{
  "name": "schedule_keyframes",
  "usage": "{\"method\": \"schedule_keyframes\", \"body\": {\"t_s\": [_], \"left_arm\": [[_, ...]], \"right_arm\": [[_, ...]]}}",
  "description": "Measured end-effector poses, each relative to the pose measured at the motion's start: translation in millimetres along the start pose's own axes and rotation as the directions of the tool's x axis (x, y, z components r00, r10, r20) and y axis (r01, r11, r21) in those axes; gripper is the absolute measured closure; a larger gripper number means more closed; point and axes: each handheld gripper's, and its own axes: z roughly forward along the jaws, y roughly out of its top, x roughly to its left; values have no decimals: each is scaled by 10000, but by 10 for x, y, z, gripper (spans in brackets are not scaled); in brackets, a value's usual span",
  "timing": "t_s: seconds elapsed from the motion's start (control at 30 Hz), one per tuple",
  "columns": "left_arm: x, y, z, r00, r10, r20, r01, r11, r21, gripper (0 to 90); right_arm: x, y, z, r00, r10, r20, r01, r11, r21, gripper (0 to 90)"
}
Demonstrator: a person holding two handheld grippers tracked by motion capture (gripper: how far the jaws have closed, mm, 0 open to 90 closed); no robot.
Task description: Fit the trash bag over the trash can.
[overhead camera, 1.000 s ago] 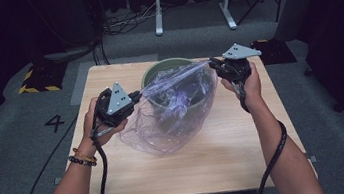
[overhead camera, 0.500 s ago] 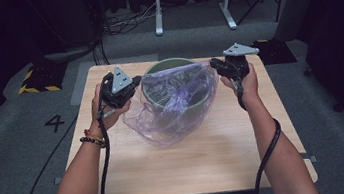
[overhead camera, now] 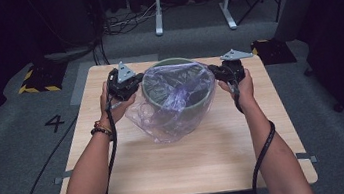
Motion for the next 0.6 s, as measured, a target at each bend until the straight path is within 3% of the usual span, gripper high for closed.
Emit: {"method": "schedule_keyframes", "body": {"t_s": [0.13,0.17,0.2,0.4,0.6], "left_arm": [[-18,-14,43,9995,-199,232,200,9998,-22,899],[-24,-25,53,9978,-343,561,347,9994,-67,899],[-24,-25,53,9978,-343,561,347,9994,-67,900],[-124,-51,48,9947,-155,1012,168,9998,-119,900],[-244,-101,-16,9885,166,1501,-126,9995,-277,900]], "right_arm": [[0,-59,18,9997,75,-235,-75,10000,19,868],[1,-99,18,9993,79,-353,-78,10000,42,874],[1,-99,18,9993,79,-353,-78,10000,42,874],[16,-222,-11,9960,-55,-897,65,9999,118,887],[79,-346,-85,9825,-303,-1839,288,9995,-107,899]]}}
